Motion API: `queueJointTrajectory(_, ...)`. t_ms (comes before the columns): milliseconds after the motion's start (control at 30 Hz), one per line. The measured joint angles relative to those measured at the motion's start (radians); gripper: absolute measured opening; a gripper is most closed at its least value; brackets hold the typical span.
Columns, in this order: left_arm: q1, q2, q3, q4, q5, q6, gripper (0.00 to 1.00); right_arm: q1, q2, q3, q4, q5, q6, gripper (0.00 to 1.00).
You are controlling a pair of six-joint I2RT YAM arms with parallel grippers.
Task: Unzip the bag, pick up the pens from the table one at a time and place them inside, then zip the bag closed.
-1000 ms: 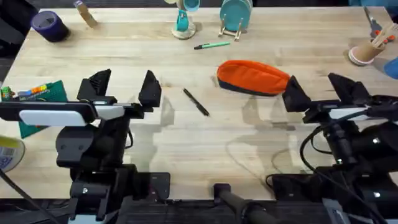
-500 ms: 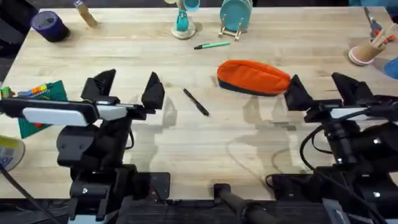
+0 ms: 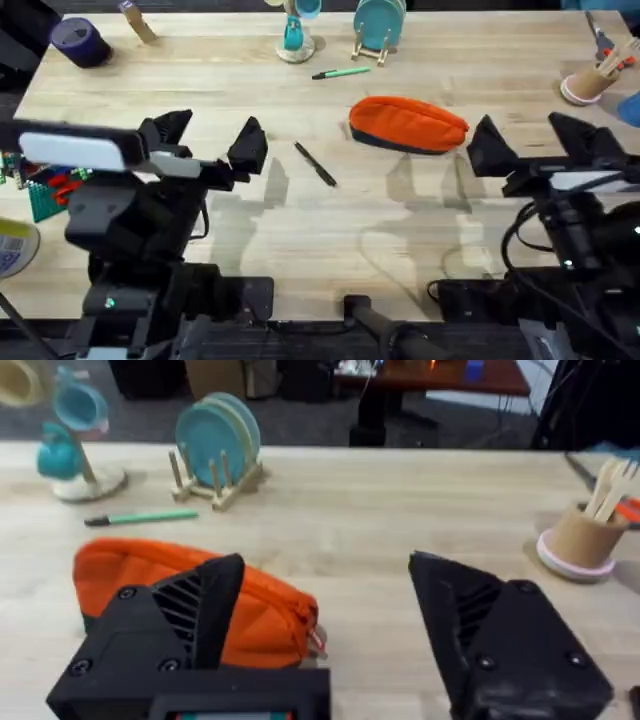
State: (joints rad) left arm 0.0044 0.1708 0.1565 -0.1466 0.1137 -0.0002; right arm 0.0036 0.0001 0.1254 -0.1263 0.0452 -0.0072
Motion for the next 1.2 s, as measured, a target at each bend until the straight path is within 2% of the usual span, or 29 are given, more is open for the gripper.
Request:
queueJointTrajectory(133,0.0,0.113,0.061,-0.002,0.022,0.0,0.993,0.0,0.024,0.049,-0.02,0.0,0.011,0.996)
queueJointTrajectory(333,0.0,0.295,0.192,-0.003,0.074,0.004,0.993,0.0,0.133,0.126,-0.045,0.0,0.024,0.996)
queueJointTrajectory(467,0.0,0.413,0.281,-0.001,0.133,0.005,0.993,0.0,0.24,0.204,-0.08,0.0,0.027,0.995)
queueJointTrajectory(767,-0.016,0.66,0.435,-0.001,0.263,0.023,0.993,0.0,0.558,0.5,-0.319,-0.001,0.03,0.995)
queueJointTrajectory(967,-0.093,0.796,0.527,-0.001,0.345,0.138,0.993,0.0,0.716,0.674,-0.393,-0.045,0.03,0.995)
queueJointTrajectory(1200,-0.179,0.918,0.623,0.0,0.409,0.326,0.991,0.0,0.85,0.772,-0.432,-0.151,0.03,0.995)
